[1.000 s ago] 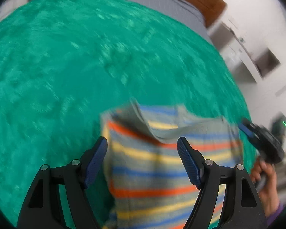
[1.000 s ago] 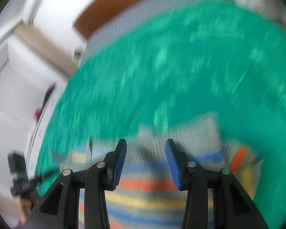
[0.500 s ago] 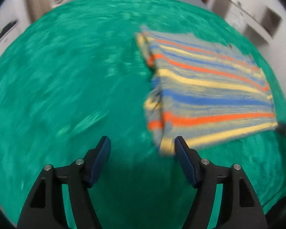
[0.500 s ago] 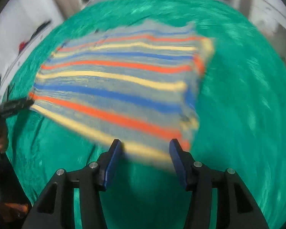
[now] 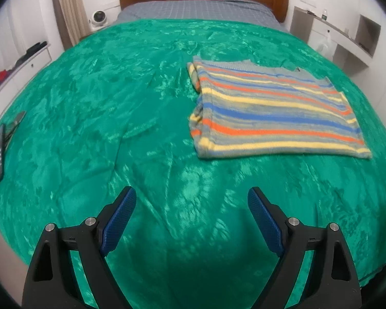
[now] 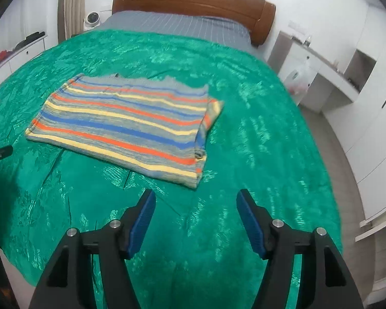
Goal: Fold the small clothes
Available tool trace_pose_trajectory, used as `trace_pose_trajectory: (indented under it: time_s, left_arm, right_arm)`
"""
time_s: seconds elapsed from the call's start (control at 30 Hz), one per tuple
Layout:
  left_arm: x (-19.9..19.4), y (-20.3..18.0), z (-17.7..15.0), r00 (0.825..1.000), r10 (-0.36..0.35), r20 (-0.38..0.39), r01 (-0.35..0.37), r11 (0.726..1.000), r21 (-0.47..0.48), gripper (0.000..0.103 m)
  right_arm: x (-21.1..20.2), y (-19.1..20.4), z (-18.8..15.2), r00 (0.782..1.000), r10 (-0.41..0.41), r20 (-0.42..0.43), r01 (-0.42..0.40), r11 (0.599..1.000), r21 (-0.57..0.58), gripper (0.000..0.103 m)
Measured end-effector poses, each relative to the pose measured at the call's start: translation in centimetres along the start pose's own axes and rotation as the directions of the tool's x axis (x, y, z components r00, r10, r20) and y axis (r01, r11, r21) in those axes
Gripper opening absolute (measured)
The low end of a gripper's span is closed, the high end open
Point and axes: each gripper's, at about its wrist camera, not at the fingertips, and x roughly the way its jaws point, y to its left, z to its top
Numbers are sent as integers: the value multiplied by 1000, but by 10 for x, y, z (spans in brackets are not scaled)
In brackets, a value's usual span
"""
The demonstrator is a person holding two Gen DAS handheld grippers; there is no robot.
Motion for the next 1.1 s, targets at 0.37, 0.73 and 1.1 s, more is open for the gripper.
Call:
trace_pose_trajectory:
  time_s: [0.37,0.73,1.1]
  left_arm:
    - [-8,-19,-18,999,36,19,-37,997,73,91]
    - [6,3,-21,994,102,24,-103,994,34,93]
    - [28,41,-26,986,158,60,-154,986,-58,96]
  right_arm:
    - [-16,1,-5,998,-55,27,56,998,-42,68]
    - [-1,8,-2,997,-78,9,78,993,-89,68]
    - [75,-71,2,929,359,95,-370,875,312,68]
